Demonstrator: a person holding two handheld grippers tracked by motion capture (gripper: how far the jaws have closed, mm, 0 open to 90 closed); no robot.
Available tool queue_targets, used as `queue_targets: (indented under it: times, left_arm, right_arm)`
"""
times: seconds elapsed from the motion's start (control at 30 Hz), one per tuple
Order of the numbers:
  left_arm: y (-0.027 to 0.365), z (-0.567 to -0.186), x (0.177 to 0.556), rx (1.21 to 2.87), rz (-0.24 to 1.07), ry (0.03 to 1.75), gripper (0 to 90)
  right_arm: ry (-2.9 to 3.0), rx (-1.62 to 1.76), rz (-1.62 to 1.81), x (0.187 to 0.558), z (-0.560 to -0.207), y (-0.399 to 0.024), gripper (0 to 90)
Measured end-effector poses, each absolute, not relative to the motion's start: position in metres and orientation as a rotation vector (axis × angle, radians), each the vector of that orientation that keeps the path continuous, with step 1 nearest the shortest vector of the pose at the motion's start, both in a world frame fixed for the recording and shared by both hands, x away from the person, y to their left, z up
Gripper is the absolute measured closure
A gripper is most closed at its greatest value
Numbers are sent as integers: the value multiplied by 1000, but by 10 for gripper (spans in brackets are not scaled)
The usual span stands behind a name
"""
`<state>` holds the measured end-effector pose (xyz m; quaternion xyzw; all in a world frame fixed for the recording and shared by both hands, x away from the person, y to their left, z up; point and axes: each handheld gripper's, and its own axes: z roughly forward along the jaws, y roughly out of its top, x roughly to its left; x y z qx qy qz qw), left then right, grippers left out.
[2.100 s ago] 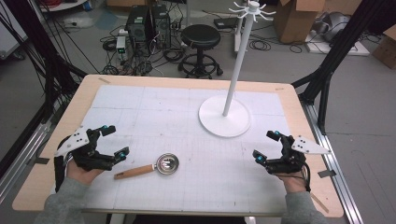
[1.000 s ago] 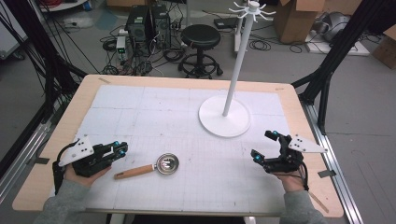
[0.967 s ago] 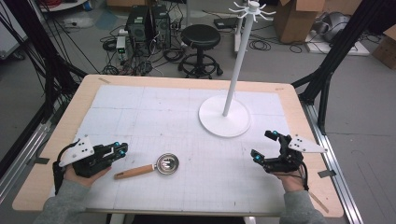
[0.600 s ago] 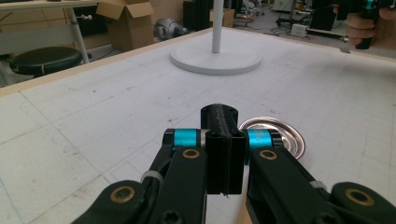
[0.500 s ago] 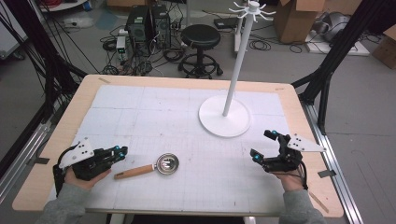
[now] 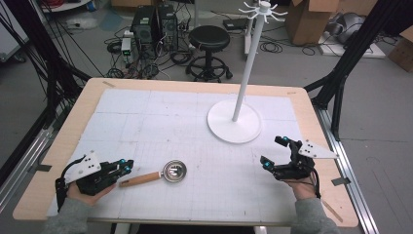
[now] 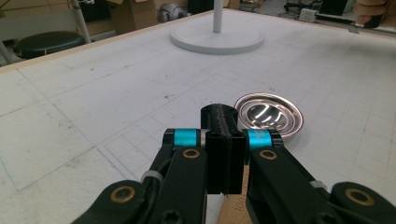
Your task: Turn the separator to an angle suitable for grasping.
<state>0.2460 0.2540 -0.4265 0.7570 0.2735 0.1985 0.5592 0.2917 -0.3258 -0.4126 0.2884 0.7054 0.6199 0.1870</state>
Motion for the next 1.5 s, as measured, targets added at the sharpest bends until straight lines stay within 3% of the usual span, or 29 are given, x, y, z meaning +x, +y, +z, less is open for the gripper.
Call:
queue_targets:
  times: [0.8,1.5]
  left_arm:
    - [237,-443,244,1962,322,619,897]
    - [233,-448,246,2051,283,609,897]
  right_arm:
    - [2008,797,1731,293,-414,-323,14]
    - [2014,801,1726,293,-414,-323,14]
